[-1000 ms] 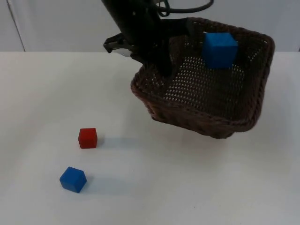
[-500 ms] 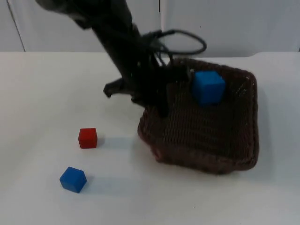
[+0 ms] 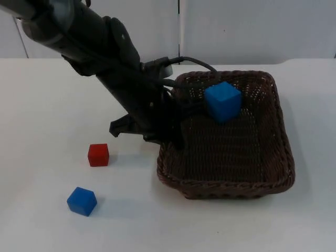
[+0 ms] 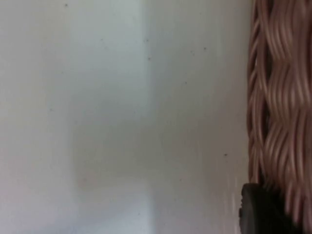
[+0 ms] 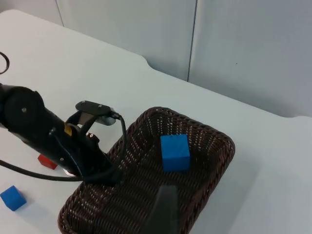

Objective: Pick up the basket with the left hand and place the largest block into the basket with the right hand.

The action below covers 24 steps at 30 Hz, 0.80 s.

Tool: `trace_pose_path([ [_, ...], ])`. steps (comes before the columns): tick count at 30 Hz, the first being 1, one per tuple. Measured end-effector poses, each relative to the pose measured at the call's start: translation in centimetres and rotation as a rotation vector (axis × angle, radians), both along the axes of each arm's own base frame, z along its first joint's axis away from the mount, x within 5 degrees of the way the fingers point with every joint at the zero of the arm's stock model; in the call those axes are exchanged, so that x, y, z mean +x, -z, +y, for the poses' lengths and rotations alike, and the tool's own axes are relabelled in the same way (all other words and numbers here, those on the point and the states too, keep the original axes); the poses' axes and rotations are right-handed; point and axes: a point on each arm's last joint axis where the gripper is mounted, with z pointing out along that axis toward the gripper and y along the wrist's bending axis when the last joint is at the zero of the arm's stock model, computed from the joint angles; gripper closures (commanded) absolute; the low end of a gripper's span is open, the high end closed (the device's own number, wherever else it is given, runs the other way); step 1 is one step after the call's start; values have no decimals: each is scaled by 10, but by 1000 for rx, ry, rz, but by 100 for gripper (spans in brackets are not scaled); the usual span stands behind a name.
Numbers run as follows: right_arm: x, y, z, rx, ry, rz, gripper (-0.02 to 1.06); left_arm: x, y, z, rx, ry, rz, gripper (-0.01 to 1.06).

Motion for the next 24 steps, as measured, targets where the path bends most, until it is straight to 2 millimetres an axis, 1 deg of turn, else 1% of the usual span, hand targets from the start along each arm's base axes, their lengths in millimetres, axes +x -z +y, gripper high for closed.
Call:
trace_pose_path([
  [7,0,0,0,0,0,0,31,0,-3,-1,-3,7,-13,105],
  [9,0,0,0,0,0,0,31,0,-4,-1,-4,5,-21,100],
  [11,0,0,0,0,0,0,31,-1,-6,-1,-5,5,-24,83],
  [12,0,0,0,0,0,0,31,-1,-6,-1,-4,10,-32,83],
  [13,0,0,0,0,0,0,31,-1,-7,-1,1,22,-41,76],
  [16,0,0,0,0,0,0,31,-2,-9,0,9,46,-56,42],
  [17,0,0,0,0,0,0,31,-3,-10,0,12,54,-57,42],
  [19,0,0,0,0,0,0,31,-3,-13,0,12,61,-66,26],
  [20,0,0,0,0,0,0,31,-3,-17,0,8,61,-74,20],
  [21,0,0,0,0,0,0,31,-3,-21,0,6,65,-85,16],
  [22,0,0,0,0,0,0,31,-3,-21,0,6,65,-85,12],
  [24,0,0,0,0,0,0,31,-2,-34,0,-5,68,-114,10],
])
